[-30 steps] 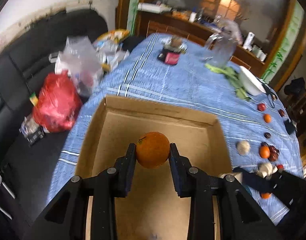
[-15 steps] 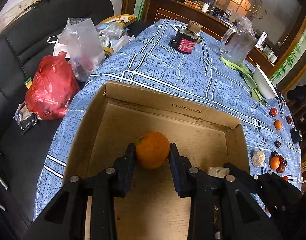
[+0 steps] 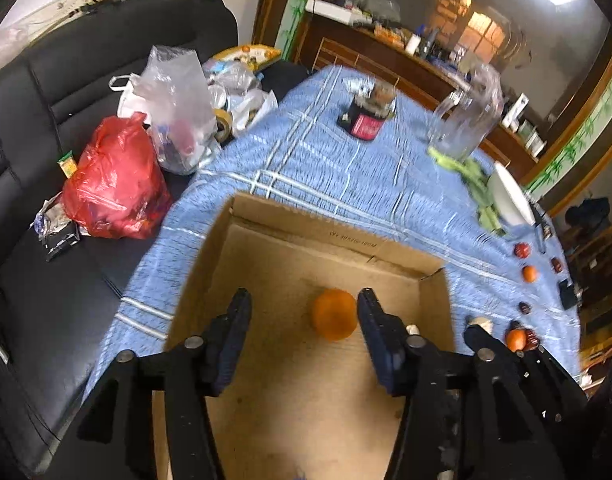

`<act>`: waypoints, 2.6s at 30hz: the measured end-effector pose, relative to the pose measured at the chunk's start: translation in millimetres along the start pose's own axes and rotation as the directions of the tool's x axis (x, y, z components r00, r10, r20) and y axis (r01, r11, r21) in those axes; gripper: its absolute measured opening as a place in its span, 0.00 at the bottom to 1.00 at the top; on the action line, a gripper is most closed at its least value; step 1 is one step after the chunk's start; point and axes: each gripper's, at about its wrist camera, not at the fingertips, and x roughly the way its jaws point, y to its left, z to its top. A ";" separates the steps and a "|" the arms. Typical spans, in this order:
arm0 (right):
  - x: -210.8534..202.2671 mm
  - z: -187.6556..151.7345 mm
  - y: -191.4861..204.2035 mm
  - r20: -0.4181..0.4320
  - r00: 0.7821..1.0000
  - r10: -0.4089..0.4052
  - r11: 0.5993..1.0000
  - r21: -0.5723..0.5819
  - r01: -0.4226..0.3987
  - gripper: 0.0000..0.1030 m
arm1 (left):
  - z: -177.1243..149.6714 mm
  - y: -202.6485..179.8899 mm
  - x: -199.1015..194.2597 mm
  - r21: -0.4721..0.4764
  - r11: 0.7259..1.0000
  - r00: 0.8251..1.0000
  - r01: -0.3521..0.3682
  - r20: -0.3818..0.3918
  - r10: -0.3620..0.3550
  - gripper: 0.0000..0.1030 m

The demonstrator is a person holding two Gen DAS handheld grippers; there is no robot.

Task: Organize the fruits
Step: 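Carry both items into the cardboard box and open both tools, then move both open tools back over the remaining items, then grasp a beige cube with the left tool while the right tool grasps a beige cylinder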

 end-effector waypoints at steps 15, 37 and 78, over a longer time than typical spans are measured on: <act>-130.6 -87.5 -154.7 0.066 0.989 -0.131 0.938 0.332 0.103 0.60 | -60.2 -91.4 -72.3 0.152 0.980 0.989 0.132 0.043 -0.140 0.69; -115.1 -169.8 -218.8 -0.046 0.996 -0.078 0.905 0.416 0.090 0.60 | -134.8 -209.6 49.4 0.300 0.932 0.971 0.204 -0.184 -0.153 0.64; -67.0 -155.6 -200.6 -0.074 0.991 -0.108 0.943 0.307 0.126 0.30 | -150.8 -202.9 61.9 0.342 0.908 0.970 0.240 -0.056 -0.235 0.21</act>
